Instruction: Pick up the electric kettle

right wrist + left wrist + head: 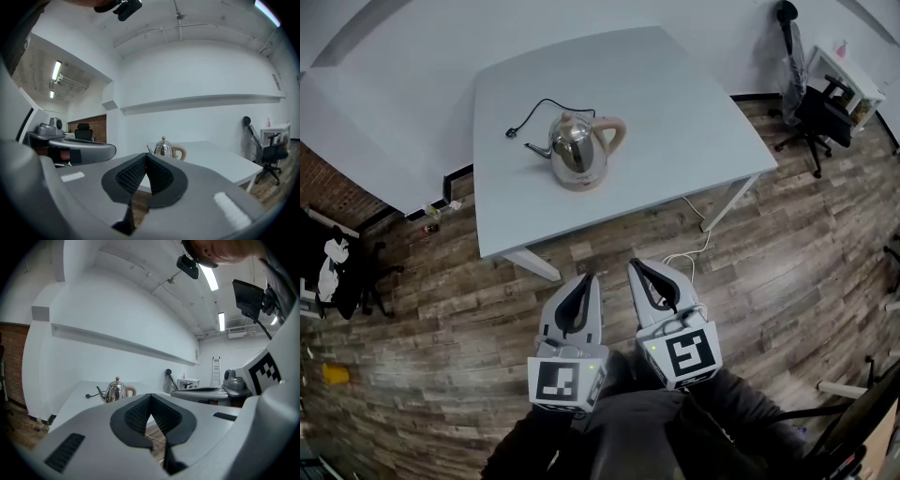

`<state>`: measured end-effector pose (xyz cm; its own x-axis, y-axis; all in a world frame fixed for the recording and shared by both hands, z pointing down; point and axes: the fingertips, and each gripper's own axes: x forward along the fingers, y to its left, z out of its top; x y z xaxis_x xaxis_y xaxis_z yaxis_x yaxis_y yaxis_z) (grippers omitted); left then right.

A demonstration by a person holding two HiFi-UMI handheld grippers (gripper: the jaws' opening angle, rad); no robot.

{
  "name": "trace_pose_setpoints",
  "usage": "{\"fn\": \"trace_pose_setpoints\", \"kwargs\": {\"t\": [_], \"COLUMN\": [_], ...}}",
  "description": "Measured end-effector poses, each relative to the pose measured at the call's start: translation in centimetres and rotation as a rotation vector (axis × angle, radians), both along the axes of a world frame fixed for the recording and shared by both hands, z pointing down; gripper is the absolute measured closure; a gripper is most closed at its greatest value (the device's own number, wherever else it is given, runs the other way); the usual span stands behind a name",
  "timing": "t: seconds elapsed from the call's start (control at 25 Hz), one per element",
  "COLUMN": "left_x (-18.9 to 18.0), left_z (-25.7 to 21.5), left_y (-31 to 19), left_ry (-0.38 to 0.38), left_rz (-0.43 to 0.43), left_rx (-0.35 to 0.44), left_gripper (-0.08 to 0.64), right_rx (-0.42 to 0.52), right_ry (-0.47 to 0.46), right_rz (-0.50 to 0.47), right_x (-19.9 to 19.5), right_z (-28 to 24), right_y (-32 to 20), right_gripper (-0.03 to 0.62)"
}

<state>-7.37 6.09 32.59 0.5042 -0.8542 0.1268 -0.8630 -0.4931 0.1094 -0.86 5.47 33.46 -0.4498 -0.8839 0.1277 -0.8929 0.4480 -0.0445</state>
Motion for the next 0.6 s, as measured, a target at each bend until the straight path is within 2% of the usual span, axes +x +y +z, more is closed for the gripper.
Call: {"fn": "trace_pose_setpoints", "kwargs": {"t": [0.32,0.6], "left_x": [1.5,4.1], "left_z": [0.1,0.2], "left_y": [-2.7,-5.0], "left_ry": [-0.009,-0.046], "left_rz": [-0.037,-0.038], "left_rx": [-0.006,-0.021], "left_gripper": [0.561,0.561], "right_rx": [-0.025,-0.048], "right_ry": [-0.014,-0.043], "right_rz": [-0.033,-0.055], "right_x": [1.4,3.2], "right_z": [0.8,1.3], "right_y": [-2.0,-3.7], "right_gripper": [0.591,0.591]}}
